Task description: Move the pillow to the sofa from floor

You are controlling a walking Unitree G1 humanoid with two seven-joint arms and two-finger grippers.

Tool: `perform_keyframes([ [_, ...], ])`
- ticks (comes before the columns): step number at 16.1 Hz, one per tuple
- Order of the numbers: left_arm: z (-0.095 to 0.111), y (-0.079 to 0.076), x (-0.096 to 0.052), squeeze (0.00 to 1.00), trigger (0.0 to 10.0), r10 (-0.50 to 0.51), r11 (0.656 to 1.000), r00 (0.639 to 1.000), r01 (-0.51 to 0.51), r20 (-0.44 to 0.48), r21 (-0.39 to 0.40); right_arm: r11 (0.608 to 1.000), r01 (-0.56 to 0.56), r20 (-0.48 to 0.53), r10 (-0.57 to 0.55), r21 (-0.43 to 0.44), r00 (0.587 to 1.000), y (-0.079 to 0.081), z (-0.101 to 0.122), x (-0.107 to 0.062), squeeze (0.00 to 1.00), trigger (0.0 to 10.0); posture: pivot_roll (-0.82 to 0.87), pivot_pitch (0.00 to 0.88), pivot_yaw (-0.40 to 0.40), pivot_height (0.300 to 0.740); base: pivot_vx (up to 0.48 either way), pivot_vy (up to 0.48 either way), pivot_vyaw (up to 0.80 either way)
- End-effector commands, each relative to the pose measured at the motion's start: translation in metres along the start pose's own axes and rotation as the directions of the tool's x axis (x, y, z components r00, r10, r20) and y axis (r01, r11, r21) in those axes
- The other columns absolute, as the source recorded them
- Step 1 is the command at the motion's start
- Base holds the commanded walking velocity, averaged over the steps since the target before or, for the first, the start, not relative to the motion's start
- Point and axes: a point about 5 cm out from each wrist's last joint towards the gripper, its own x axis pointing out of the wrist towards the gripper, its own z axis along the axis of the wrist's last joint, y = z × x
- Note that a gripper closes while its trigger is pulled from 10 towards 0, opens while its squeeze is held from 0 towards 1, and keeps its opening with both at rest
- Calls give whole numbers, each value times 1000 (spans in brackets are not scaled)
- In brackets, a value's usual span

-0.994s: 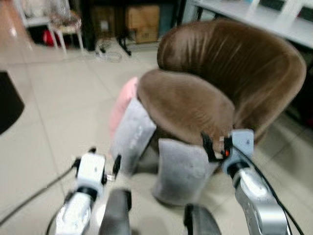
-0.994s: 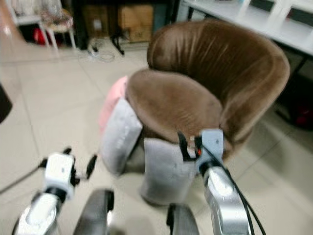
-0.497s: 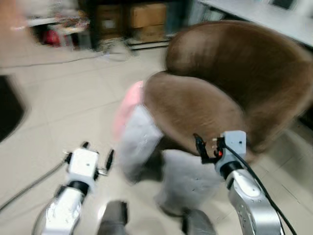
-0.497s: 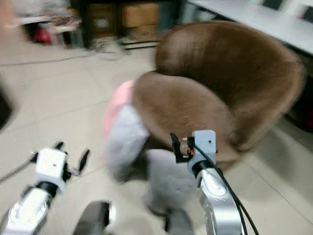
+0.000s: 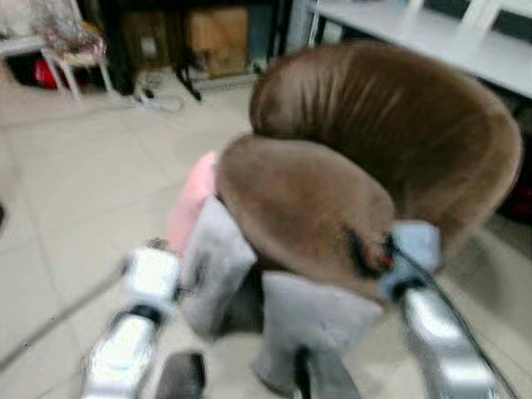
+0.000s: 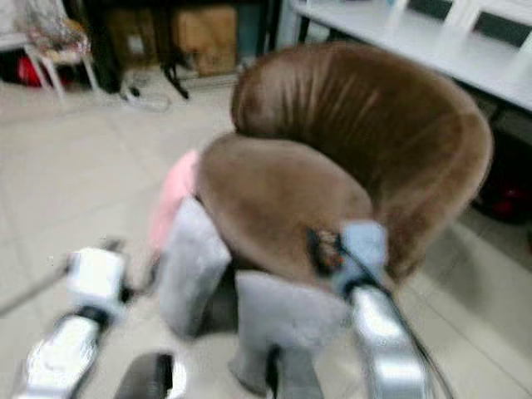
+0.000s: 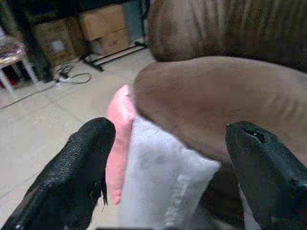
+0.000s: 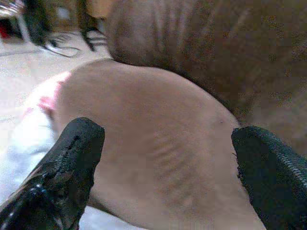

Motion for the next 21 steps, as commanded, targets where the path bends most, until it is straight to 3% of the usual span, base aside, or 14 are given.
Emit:
perform_keyframes([
  [1,0,8,-2,0,10000,21,999,1000,-20,-3,25,1000,-22,18,22,13,1000,7,5,2,0,10000,12,0,-81,611,0,0,0],
  [15,-4,5,-3,0,10000,1,998,1000,1,-25,56,997,-75,-46,75,-2,996,9,-3,4,0,10000,15,0,-93,501,0,0,0],
  [21,-5,4,-3,0,10000,11,999,1000,-9,-27,52,994,-105,-73,105,-1,992,11,-3,9,0,10000,19,0,-109,482,0,0,0],
])
